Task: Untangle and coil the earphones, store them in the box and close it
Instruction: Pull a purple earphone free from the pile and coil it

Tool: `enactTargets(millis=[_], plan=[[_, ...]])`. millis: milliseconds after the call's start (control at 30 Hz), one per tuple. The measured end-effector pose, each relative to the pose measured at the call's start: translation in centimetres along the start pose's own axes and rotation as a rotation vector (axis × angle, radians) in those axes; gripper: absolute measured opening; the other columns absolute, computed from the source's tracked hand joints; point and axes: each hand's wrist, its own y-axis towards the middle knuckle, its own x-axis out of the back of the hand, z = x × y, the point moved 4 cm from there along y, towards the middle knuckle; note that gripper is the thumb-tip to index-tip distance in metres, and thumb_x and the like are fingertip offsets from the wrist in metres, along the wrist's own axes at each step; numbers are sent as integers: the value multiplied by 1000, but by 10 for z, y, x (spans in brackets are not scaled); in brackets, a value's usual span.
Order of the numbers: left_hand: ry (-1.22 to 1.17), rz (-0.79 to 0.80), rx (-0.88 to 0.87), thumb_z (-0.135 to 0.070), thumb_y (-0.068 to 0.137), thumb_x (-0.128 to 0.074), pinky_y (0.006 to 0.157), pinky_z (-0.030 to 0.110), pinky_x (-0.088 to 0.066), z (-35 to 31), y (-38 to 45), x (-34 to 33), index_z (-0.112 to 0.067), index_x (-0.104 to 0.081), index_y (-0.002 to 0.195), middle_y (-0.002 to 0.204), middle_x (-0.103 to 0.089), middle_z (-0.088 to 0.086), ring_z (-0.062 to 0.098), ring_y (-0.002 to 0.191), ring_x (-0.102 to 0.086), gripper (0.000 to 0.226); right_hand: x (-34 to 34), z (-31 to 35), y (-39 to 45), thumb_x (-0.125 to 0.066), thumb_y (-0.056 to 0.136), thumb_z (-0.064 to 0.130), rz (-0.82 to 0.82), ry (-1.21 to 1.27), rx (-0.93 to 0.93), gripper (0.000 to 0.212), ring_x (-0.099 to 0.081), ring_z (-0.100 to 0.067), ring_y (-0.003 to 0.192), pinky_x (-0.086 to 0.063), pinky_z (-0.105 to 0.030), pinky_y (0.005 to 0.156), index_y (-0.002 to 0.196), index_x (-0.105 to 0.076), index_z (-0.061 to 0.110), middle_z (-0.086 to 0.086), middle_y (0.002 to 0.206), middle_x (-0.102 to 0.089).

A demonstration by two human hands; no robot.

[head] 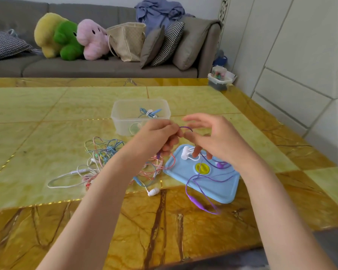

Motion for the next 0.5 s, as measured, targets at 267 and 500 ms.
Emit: enactTargets(millis=[267,500], plan=[[-127,-108,78,-13,94,-39,36,16,-15,2,0,12,-10,-53,65,49,-37,-4,7,40,-21,31,21,-6,0,-65,85,17,-120,238,27,15,-50,-10,61,-42,-21,67,72,-71,17,-1,60,-61],[-373,190,-21,-26,99,-35,38,13,-15,-4,-6,-15,-12,-62,74,52,-36,-8,2,44,-24,39,-2,-3,3,-58,89,18,-145,95,65,26,-32,-4,44,-27,-19,45,64,-66,22,9,45,-41]])
